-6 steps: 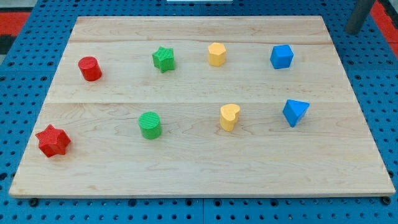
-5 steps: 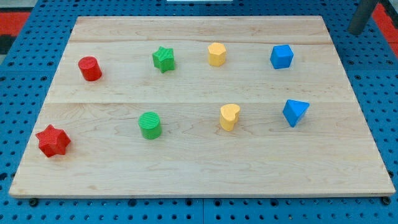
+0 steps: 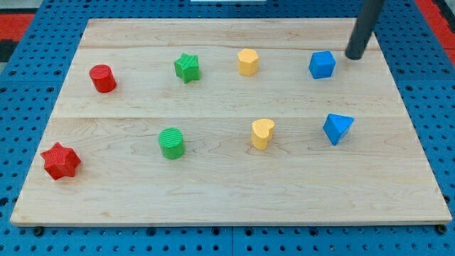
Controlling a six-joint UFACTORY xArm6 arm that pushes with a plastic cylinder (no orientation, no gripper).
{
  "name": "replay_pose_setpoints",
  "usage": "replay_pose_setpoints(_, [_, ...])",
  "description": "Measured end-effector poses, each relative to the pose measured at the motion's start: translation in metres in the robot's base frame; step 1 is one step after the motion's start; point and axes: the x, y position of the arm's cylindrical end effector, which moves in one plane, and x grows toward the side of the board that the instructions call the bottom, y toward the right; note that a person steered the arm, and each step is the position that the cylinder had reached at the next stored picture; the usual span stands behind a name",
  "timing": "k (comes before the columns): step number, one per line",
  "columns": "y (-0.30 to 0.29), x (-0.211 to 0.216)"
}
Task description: Move the blue cube towards the center
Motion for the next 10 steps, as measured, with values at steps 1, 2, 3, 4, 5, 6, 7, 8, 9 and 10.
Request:
replay_pose_setpoints(1, [-0.038,0.000])
replay_pose_setpoints(2, [-0.060,0.010])
replay_pose_setpoints(3, [-0.059,0.032])
replay_pose_setpoints(4, [-0.057,0.030])
replay_pose_setpoints(5, [-0.041,0.027])
replay_pose_setpoints(6, [-0.030,0.044])
replay_pose_setpoints(7, [-0.038,0.051])
replay_pose_setpoints(8, [-0.072,0.056])
replay_pose_setpoints(9, [-0.093,0.063])
replay_pose_setpoints(10, [-0.067,0.064])
